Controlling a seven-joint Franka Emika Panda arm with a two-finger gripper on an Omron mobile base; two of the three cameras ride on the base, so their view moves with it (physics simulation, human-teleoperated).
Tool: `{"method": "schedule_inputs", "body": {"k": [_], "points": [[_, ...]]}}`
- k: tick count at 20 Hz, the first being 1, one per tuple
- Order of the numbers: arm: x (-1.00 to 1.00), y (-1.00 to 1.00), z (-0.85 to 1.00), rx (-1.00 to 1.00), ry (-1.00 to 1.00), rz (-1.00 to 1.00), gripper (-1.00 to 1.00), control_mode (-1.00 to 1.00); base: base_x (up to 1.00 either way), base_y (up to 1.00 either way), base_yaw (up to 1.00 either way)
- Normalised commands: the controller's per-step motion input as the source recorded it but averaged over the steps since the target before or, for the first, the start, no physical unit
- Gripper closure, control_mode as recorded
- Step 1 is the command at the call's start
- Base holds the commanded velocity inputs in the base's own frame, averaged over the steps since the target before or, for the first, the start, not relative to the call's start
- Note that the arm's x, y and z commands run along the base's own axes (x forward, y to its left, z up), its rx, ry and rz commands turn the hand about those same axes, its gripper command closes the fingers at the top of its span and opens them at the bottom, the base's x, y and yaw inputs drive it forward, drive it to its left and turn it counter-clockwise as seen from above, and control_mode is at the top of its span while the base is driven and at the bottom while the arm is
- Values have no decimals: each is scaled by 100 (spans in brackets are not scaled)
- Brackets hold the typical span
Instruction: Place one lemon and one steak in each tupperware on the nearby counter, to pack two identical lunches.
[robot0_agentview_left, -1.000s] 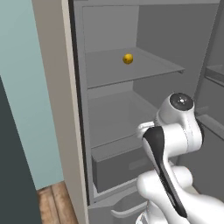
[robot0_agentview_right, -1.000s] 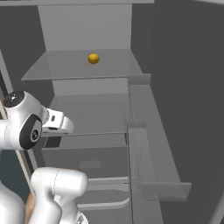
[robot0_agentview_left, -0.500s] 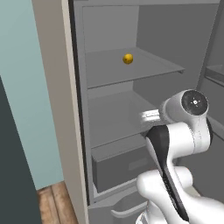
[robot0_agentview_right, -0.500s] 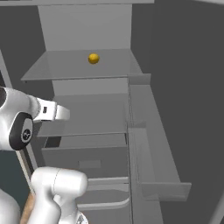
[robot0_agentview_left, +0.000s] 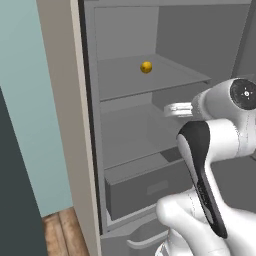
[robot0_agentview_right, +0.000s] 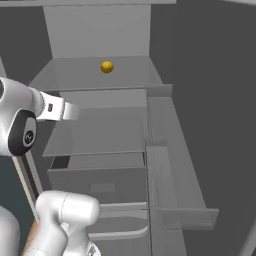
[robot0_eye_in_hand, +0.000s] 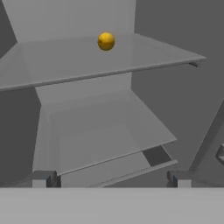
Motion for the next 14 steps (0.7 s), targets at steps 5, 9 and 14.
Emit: {"method": "schedule_inputs", "body": {"k": [5, 9, 14], "points": [[3, -3, 66, 0, 0, 0, -100, -100, 0, 0, 0], [11, -16, 26, 0, 0, 0, -100, -100, 0, 0, 0], [34, -7, -8, 0, -2, 0, -100, -100, 0, 0, 0]]}}
